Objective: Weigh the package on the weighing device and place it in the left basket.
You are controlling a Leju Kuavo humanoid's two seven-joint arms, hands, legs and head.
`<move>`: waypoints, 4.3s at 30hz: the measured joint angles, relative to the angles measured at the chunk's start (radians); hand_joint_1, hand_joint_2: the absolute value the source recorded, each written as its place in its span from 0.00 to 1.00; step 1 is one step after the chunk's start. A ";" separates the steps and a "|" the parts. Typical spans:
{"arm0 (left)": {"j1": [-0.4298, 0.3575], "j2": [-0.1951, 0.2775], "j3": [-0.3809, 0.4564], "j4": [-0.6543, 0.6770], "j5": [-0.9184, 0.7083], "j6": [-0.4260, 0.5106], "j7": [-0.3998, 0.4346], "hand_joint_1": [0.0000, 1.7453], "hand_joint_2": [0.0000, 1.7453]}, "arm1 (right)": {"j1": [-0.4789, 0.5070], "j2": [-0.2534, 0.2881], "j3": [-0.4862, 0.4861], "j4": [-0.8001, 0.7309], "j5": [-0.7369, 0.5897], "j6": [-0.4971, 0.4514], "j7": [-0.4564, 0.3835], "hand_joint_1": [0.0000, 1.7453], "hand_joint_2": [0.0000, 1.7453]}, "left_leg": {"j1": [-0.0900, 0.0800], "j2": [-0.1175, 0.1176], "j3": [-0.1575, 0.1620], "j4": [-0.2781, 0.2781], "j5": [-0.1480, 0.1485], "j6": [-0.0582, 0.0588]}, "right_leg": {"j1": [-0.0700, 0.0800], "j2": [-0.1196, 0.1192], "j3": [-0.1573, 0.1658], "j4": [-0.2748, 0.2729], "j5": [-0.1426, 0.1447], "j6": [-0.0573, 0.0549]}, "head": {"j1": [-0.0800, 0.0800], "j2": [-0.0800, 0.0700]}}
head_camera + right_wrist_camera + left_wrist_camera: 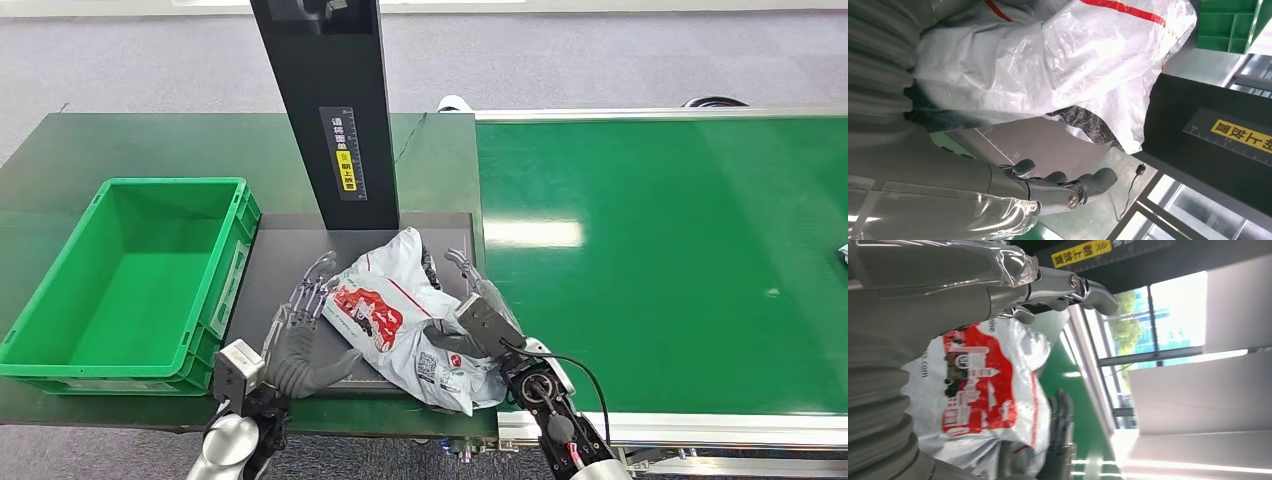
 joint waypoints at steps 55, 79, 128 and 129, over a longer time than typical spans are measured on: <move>-0.259 -0.115 -0.162 0.307 -0.495 0.239 0.349 0.00 1.00 | 0.237 0.066 -0.194 -0.590 -0.230 0.034 -0.117 0.00 1.00 | 0.000 0.000 0.000 0.000 0.000 0.000 | 0.000 0.000 0.000 0.000 0.000 0.000 | 0.000 0.000; -0.399 -0.140 -0.207 0.620 -0.633 0.088 0.452 0.00 1.00 | 0.224 0.088 -0.208 -0.586 -0.220 0.025 -0.089 0.00 1.00 | 0.000 -0.002 0.007 0.000 0.000 0.000 | 0.000 -0.003 0.009 0.000 0.000 0.000 | 0.000 0.000; -0.077 0.028 -0.027 -0.031 -0.473 0.510 -0.057 1.00 1.00 | 0.253 0.046 -0.233 -0.606 -0.271 0.016 -0.090 0.00 1.00 | 0.000 -0.002 0.000 0.000 0.000 0.001 | 0.000 -0.004 0.001 0.000 0.000 0.000 | 0.000 0.000; -0.072 0.030 -0.027 -0.043 -0.462 0.520 -0.080 1.00 1.00 | 0.253 0.045 -0.233 -0.606 -0.272 0.016 -0.090 0.00 1.00 | 0.000 -0.001 0.000 0.000 0.000 0.001 | 0.000 -0.004 0.001 0.000 0.000 0.000 | 0.000 0.000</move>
